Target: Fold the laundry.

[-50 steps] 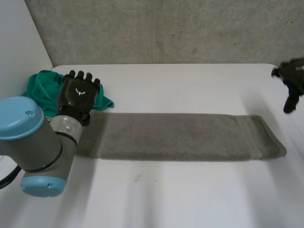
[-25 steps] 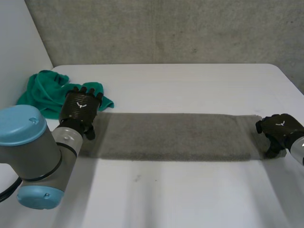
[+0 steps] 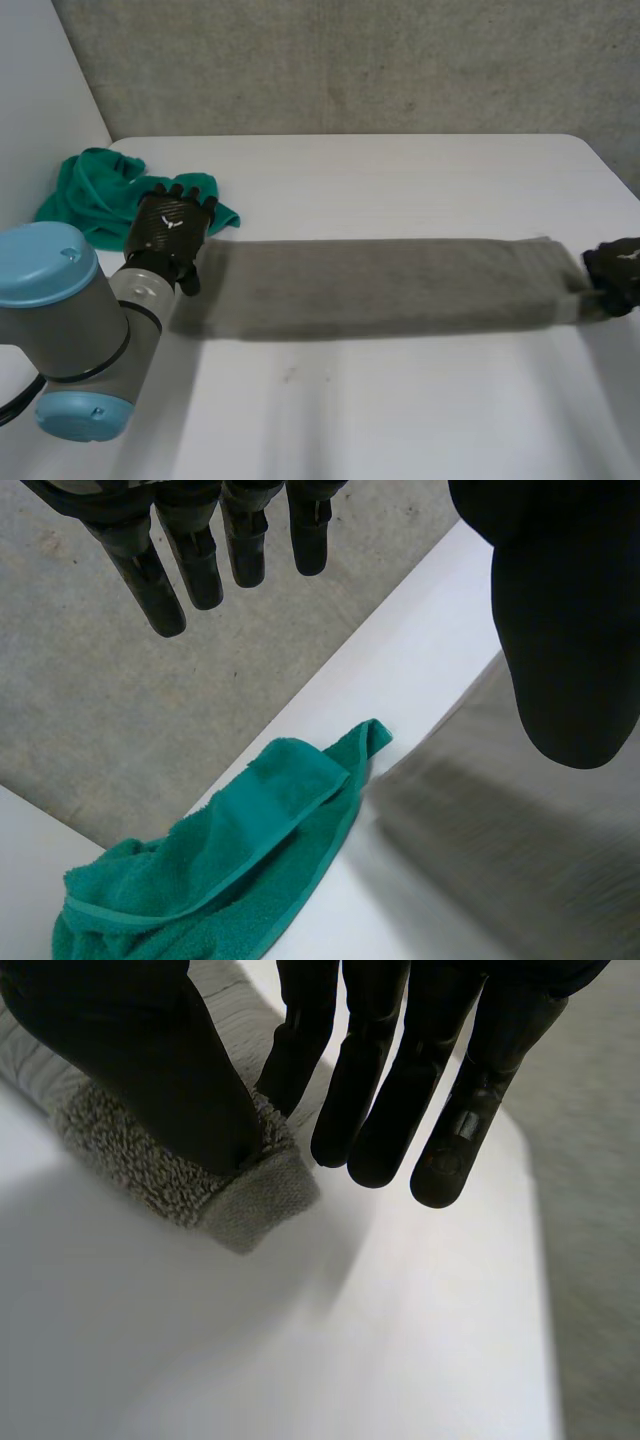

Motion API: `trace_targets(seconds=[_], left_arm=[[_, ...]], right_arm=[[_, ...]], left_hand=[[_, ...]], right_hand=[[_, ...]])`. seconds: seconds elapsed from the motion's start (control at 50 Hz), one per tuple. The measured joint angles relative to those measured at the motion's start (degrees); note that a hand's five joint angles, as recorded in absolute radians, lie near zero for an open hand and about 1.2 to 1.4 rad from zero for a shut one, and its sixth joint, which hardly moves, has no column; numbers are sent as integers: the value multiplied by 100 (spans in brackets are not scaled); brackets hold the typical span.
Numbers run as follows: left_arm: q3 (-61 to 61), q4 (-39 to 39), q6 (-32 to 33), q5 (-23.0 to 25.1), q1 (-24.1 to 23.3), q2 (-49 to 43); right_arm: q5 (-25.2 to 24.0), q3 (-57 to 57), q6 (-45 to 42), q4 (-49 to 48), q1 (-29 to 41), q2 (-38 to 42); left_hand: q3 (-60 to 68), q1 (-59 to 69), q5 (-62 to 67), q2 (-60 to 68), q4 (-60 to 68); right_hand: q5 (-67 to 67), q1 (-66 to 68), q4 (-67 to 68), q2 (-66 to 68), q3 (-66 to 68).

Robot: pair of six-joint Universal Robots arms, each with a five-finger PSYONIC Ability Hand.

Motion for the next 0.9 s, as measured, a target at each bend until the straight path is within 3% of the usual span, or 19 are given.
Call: trace_targets(seconds=[0.16, 0.22, 0.26, 0.3, 0.34, 0.38, 0.4, 0.58, 0.9], left_arm=[[-2, -36, -9, -16, 20, 44], [-2, -52, -10, -15, 22, 43], [-2, -58, -10, -15, 22, 42], [-3, -65, -10, -13, 22, 37], [-6, -67, -10, -12, 22, 34], [-10, -67, -11, -9, 23, 31], [-14, -67, -10, -8, 24, 30], [-51, -67, -10, 5, 35, 19], [-58, -66, -10, 3, -2, -19]], right_arm=[[177, -332, -678, 95, -822, -208], [135, -399, -898, 281, -989, -212], [116, -407, -933, 328, -1010, -211], [-54, -423, -996, 564, -1016, -220], [-160, -422, -958, 648, -988, -232], [-243, -424, -892, 699, -961, -244], [-278, -426, -853, 715, -949, -249], [-377, -407, -752, 707, -926, -245], [-544, -430, -1605, 511, -1606, 295]], left_hand=[[0, 0, 0, 0, 0], [0, 0, 0, 0, 0], [0, 0, 0, 0, 0], [0, 0, 0, 0, 0], [0, 0, 0, 0, 0], [0, 0, 0, 0, 0], [0, 0, 0, 0, 0], [0, 0, 0, 0, 0], [0, 0, 0, 0, 0]], right_hand=[[50, 0, 0, 0, 0], [-776, -673, -1046, -1007, -1012], [-776, -673, -1046, -1007, -1012], [-1739, -1532, -2087, -2031, -2154], [-4060, -3527, -4343, -4245, -4319], [-4060, -3527, -4343, -4245, -4319], [-4835, -3991, -5047, -4902, -5013], [-4907, -4017, -5116, -4913, -5096], [-4006, -3295, -4172, -4142, -4131]])
